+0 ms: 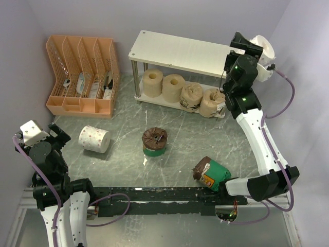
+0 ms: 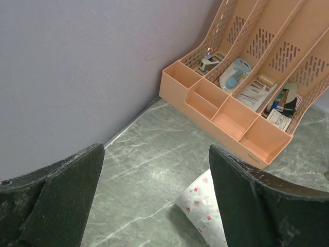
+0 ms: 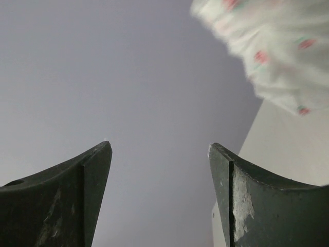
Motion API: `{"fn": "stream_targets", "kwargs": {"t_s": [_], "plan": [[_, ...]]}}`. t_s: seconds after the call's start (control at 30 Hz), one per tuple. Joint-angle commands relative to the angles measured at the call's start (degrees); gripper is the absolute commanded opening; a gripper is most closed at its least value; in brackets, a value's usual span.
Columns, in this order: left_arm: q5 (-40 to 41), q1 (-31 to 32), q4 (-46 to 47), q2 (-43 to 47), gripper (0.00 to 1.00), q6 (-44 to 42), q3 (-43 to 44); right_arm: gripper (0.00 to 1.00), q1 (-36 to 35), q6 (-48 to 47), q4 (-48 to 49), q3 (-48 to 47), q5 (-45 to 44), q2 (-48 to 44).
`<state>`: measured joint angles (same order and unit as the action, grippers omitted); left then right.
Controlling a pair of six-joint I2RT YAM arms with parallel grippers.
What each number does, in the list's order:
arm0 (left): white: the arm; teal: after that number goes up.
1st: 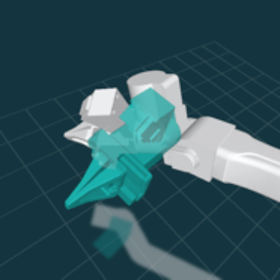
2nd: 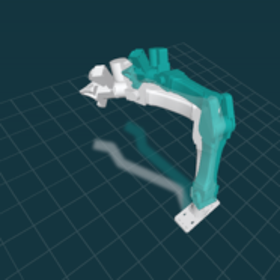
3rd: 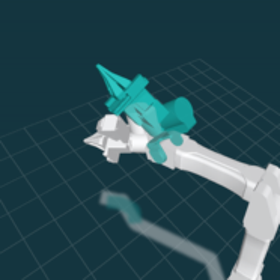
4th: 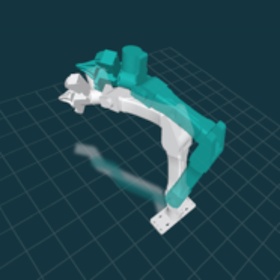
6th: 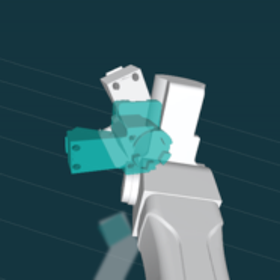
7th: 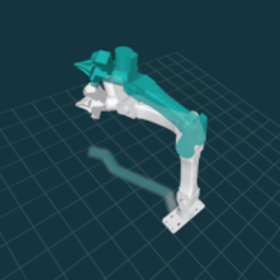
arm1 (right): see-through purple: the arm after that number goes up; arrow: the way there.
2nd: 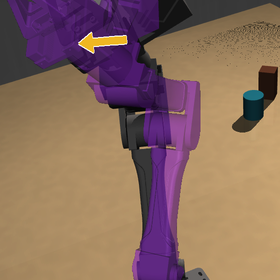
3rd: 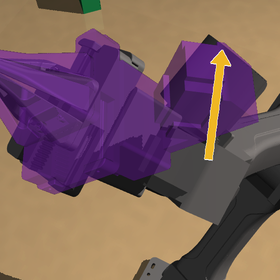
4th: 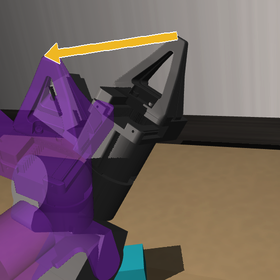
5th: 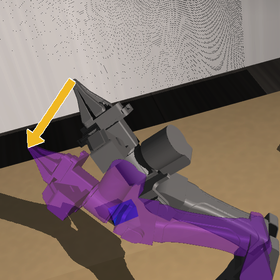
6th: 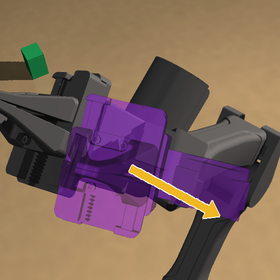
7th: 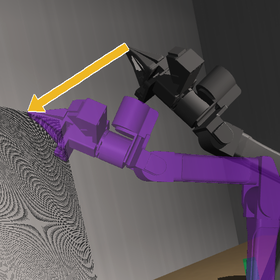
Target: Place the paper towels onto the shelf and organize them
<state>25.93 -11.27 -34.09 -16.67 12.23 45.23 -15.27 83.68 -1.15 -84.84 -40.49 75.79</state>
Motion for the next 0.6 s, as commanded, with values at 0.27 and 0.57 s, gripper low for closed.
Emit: {"fn": "stream_targets", "kwargs": {"t_s": [0.27, 0.57], "plan": [[0.04, -0.44, 1.59, -0.23, 0.94, -0.36, -0.10, 0.75, 0.29, -8.88, 6.95, -3.11, 7.96, 1.26], [-0.01, -0.73, 1.65, -0.28, 0.94, -0.41, -0.10, 0.76, -3.04, -28.22, 6.20, -5.06, 26.60, 2.54]]}}
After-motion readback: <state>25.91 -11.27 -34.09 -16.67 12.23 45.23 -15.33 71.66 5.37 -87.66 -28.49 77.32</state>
